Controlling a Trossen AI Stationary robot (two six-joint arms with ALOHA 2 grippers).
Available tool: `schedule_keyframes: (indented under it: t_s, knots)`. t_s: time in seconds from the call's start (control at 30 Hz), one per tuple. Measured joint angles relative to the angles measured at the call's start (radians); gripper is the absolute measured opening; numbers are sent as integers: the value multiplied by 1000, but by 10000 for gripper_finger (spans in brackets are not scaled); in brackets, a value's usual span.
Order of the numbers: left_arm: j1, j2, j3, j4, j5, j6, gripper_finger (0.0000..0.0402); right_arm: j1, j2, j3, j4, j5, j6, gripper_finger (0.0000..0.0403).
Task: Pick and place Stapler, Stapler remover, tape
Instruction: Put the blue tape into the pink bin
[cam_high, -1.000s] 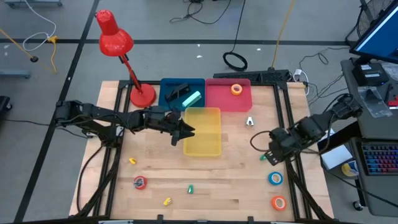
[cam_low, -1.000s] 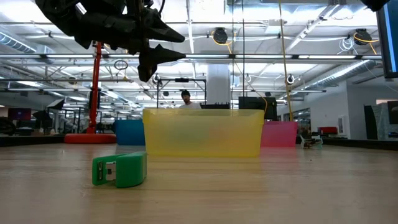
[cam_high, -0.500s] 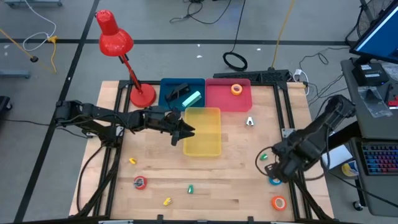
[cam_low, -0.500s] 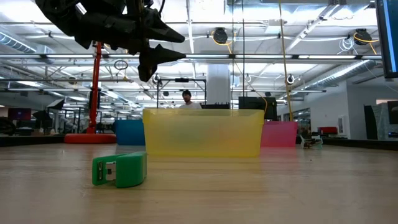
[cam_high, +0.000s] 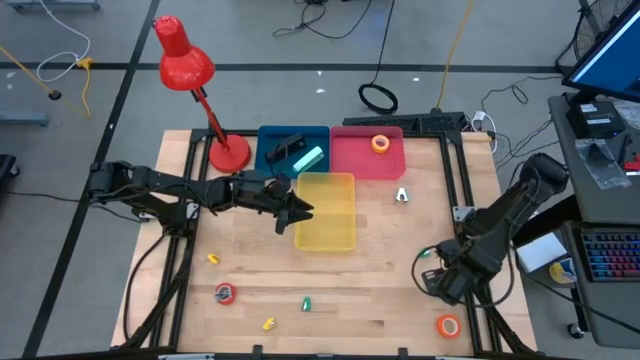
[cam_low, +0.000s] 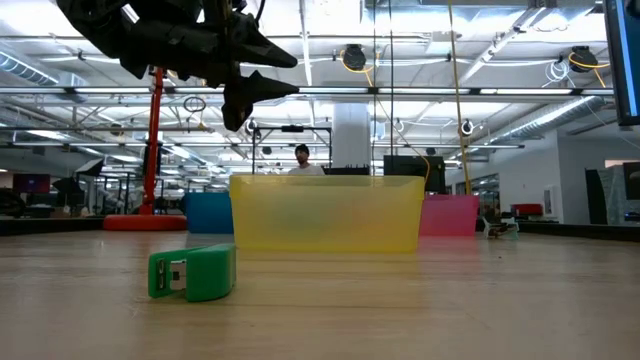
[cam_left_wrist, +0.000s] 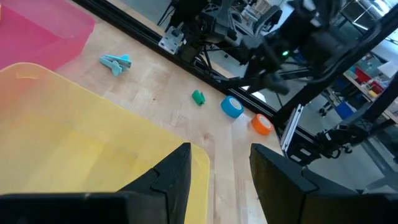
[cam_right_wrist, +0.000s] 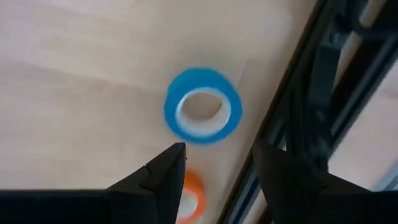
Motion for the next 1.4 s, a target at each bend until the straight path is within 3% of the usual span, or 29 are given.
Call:
schedule_keyframes:
  t_s: [0.3, 0.8, 1.0, 1.2, 1.4]
  knots:
    - [0, 0, 0, 2, 0, -25, 166, -3, 0, -196, 151, -130, -126, 180]
    - [0, 0, 0, 2, 0, -58, 166, -3, -51, -251, 216, -124, -202, 180]
    - [0, 0, 0, 2, 0, -58, 166, -3, -101, -251, 236, -24, -172, 180]
    - [0, 0, 0, 2, 0, -56, 166, -3, -102, -277, 252, -22, -181, 180]
    - [0, 0, -1, 1, 0, -56, 166, -3, -99, -382, 412, -30, -186, 180]
